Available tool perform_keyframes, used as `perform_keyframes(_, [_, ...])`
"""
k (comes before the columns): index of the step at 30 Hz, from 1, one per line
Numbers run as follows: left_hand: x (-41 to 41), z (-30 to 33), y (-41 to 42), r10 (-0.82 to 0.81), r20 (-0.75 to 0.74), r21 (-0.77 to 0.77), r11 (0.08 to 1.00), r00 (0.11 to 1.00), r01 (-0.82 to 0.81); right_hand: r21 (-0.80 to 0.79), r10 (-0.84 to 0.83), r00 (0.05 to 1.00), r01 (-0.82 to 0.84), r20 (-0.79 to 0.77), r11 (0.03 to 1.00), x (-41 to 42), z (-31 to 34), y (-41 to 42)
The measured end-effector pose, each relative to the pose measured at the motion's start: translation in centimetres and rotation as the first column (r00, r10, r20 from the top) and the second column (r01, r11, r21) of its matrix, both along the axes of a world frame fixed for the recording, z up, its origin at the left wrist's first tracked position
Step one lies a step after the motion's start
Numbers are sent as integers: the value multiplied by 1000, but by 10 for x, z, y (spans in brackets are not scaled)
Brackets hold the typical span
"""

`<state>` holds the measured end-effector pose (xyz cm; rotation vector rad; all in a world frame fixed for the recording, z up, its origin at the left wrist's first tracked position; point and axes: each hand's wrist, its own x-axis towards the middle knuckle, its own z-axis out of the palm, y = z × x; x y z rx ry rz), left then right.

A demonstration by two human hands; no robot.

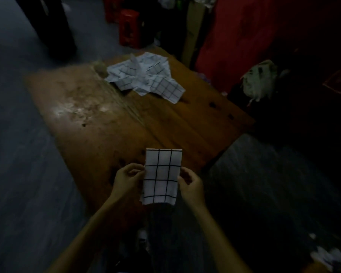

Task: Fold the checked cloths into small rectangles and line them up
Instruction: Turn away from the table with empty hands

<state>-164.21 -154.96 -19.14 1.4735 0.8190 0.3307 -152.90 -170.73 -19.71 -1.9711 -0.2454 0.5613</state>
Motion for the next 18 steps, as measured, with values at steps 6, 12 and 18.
perform_keyframes(6, [32,-61,34,154,-136,-16,987,979,-157,-88,116,983,-129,-140,988,49,-44,64])
perform_keyframes(12, [47,-103,66,200,-377,72,980,904,-187,-224,110,962,-168,-249,960,79,-78,95])
perform_keyframes(18, [43,-75,73,232,-380,166,970,895,-180,-200,267,951,-295,-157,934,92,-58,103])
